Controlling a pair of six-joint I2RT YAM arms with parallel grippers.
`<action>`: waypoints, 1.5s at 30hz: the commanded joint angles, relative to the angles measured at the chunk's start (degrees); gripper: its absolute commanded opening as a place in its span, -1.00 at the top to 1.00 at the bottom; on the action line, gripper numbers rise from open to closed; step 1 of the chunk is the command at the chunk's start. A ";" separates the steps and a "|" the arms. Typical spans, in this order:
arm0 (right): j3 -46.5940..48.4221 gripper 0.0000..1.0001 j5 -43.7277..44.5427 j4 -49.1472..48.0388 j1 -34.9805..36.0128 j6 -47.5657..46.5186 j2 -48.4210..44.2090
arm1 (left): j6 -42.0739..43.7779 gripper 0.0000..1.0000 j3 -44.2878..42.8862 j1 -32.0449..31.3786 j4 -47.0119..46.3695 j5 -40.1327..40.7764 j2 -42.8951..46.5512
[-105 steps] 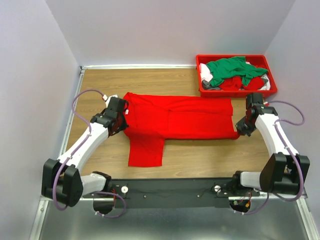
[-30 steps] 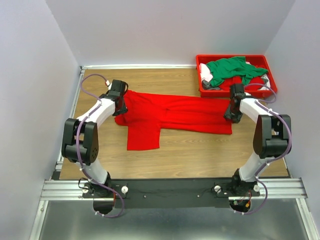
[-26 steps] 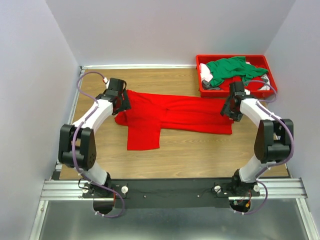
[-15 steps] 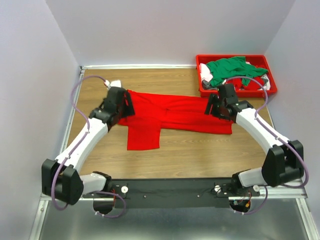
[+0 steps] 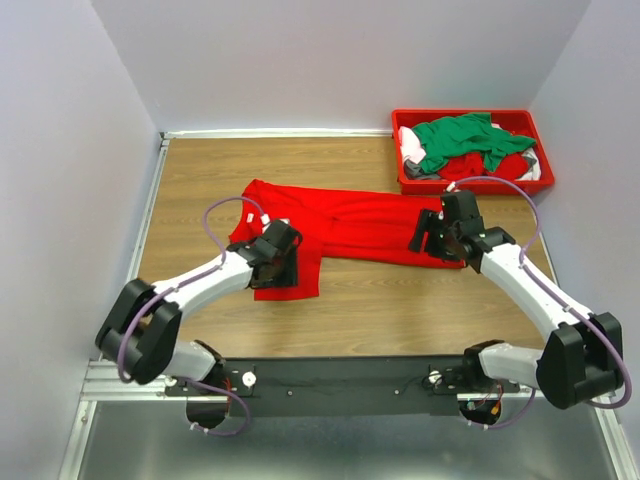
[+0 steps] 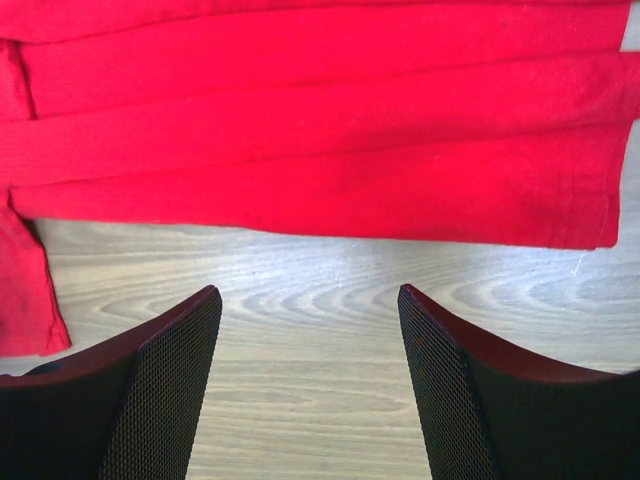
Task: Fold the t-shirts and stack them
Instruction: Fold the tshirt
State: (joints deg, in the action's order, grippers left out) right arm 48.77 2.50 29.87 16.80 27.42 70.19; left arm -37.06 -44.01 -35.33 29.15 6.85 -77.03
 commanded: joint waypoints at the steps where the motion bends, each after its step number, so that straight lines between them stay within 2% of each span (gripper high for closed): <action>1: -1.84 -0.57 -1.36 -1.22 0.25 -0.17 -2.34 | -2.14 -0.27 0.59 -1.76 -3.30 -0.08 -5.56; 7: -3.07 -0.58 -0.66 -1.39 0.25 -0.70 -2.61 | -1.35 -0.28 1.03 -2.20 -5.42 -1.67 -10.32; 10: -3.60 -0.67 -0.13 -1.83 0.25 -0.70 -2.43 | -1.26 -0.26 1.03 -2.72 -5.33 -1.67 -11.90; 11: -3.60 -0.71 0.57 -1.92 0.25 -0.61 -2.34 | -1.26 -0.16 1.12 -2.72 -5.33 -1.58 -12.08; 13: -3.51 -0.82 1.27 -2.01 0.25 -0.79 -2.34 | -1.44 -0.07 1.29 -2.81 -5.41 -1.58 -12.35; 15: -3.25 -0.93 2.33 -2.01 0.25 -0.61 -2.34 | -1.52 0.18 1.47 -2.90 -5.15 -1.40 -12.00; 16: -2.99 -0.93 2.59 -2.01 0.25 -0.53 -2.52 | -1.70 0.54 1.47 -2.99 -4.72 -1.05 -11.22; 17: -2.90 -0.93 2.77 -2.01 0.25 -0.61 -2.52 | -1.79 0.62 1.30 -2.99 -4.28 -0.62 -10.86; 18: -2.89 -0.93 2.77 -2.01 0.25 -0.61 -2.60 | -1.79 0.89 1.03 -2.99 -3.93 -0.26 -10.42; 19: -2.63 -0.93 2.86 -2.01 0.25 -0.61 -2.78 | -1.62 1.00 0.68 -2.99 -2.79 0.26 -9.72; 29: -2.19 -0.93 2.77 -1.92 0.25 -1.23 -3.75 | 0.14 1.00 -7.48 -2.90 4.25 8.43 -6.81; 33: -1.84 -0.93 2.07 -2.01 0.25 -2.63 -3.66 | 3.12 1.00 -16.62 -2.03 6.10 14.23 -8.21; 38: -1.40 -0.94 1.37 -2.01 0.25 -3.07 -3.75 | 11.65 1.00 -28.91 2.19 5.05 19.67 -16.20; 45: -1.22 -0.99 1.36 -1.92 0.17 -3.78 -4.45 | 19.47 1.00 -41.93 5.71 1.80 21.79 -27.19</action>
State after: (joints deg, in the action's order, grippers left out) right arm 45.91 3.92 28.42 16.82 24.88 67.18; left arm -23.38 -81.41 -30.37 32.10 24.08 -100.86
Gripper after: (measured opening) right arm 0.990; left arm 0.007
